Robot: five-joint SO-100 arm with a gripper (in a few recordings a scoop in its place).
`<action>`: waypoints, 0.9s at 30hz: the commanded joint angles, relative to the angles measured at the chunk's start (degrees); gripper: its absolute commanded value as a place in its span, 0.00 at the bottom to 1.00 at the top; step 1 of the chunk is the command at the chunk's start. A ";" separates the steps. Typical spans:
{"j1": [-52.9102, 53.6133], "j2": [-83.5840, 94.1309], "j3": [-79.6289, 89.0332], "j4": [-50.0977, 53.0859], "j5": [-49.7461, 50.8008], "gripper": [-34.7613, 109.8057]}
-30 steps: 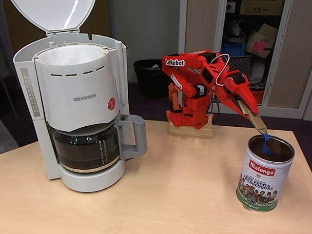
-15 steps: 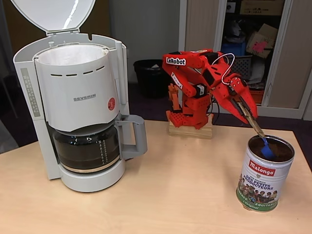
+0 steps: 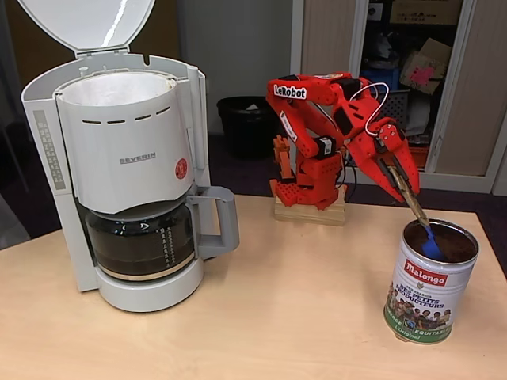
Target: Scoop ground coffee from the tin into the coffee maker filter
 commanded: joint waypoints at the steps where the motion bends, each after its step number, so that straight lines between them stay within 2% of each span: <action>1: -0.79 4.66 7.38 -5.71 -0.70 0.24; 3: -0.79 3.69 6.15 -5.01 -0.35 0.24; 10: -0.09 -2.29 -7.91 6.94 0.00 0.24; 18: 0.79 -9.49 -18.98 13.80 -0.35 0.24; 22: 0.79 -10.37 -19.07 13.27 -0.44 0.24; 27: 0.18 -1.67 -4.66 3.78 0.44 0.24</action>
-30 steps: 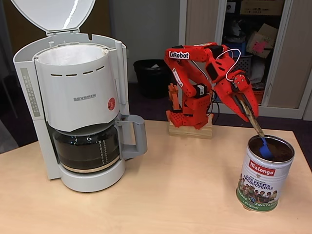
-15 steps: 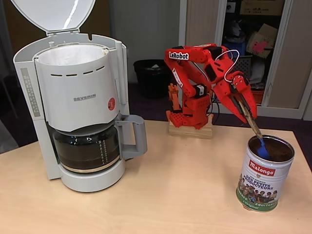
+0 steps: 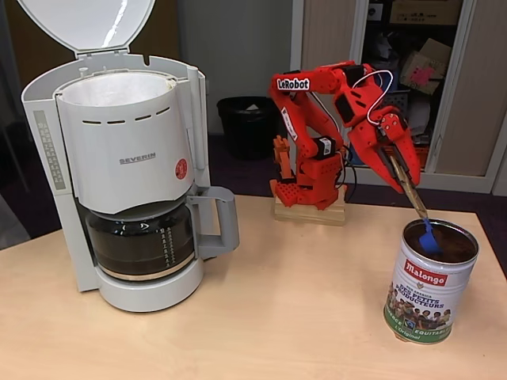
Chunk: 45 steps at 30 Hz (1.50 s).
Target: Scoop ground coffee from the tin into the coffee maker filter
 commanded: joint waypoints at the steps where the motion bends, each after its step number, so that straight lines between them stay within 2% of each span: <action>1: -0.88 5.36 8.35 -5.71 0.44 0.24; 8: -1.05 10.28 13.71 -7.29 0.53 0.24; 17: -1.32 -0.44 -2.99 2.55 2.29 0.24; 31: -0.62 -7.82 -13.36 8.35 0.00 0.24; 34: -0.97 -4.48 -7.03 4.39 0.00 0.24; 39: -0.97 12.22 15.12 -6.94 -0.09 0.24; 42: -0.53 18.19 20.13 -7.56 -0.09 0.24; 45: -0.53 17.49 18.37 -6.06 0.53 0.24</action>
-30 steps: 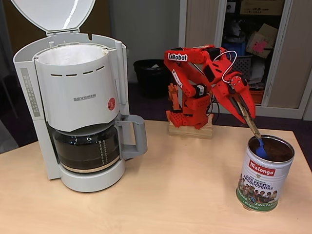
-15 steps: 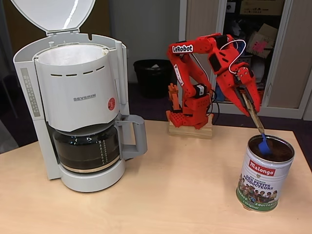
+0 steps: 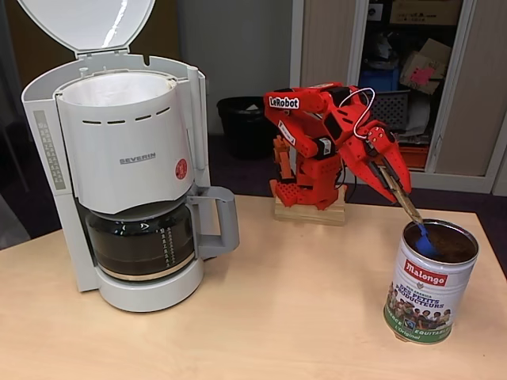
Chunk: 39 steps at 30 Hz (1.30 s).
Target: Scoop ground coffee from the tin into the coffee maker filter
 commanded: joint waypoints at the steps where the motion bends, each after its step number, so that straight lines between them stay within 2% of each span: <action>1: -0.70 -0.26 -1.49 1.41 -0.09 0.24; 10: 0.09 -9.40 -17.67 8.35 6.68 0.24; 23: 0.18 -3.60 -15.12 -5.27 32.43 0.24; 30: 3.87 -2.81 -17.49 -10.81 37.97 0.24; 39: 10.63 -16.79 -32.34 -12.57 39.81 0.24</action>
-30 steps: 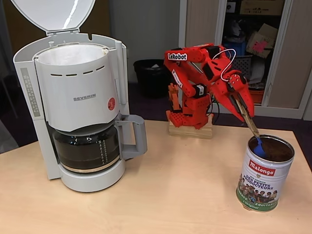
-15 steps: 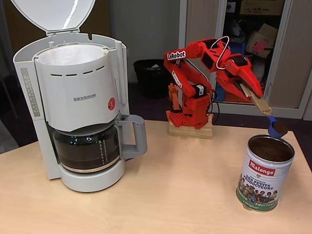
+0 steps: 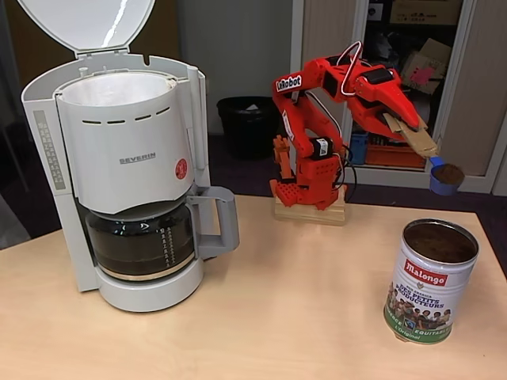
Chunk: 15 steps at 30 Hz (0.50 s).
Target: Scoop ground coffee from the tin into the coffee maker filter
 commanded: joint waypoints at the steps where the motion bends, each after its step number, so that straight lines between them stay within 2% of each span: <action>1: 1.76 -6.15 -8.61 -0.53 0.97 0.24; 8: 5.27 -18.63 -22.32 1.14 1.41 0.24; 15: 9.49 -23.55 -28.21 1.05 1.05 0.24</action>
